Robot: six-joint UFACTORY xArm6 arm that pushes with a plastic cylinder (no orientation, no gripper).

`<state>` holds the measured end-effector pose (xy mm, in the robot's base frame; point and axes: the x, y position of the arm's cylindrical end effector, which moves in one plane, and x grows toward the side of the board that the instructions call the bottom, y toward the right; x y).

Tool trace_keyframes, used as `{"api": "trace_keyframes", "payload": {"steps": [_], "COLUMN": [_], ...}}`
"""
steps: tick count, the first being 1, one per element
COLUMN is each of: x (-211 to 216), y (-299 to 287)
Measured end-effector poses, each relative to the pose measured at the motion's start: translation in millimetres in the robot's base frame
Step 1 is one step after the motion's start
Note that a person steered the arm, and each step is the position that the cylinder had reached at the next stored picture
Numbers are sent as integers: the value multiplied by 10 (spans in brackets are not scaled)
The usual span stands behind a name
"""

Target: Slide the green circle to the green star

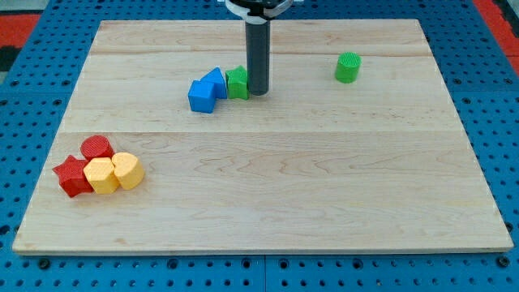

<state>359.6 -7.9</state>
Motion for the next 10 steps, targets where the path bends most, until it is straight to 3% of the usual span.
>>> {"api": "trace_keyframes", "payload": {"steps": [1, 2, 3, 4, 6, 8, 10], "x": [25, 98, -260, -812, -806, -405, 42], "y": [44, 1139, 2143, 2637, 1712, 1284, 1247]}}
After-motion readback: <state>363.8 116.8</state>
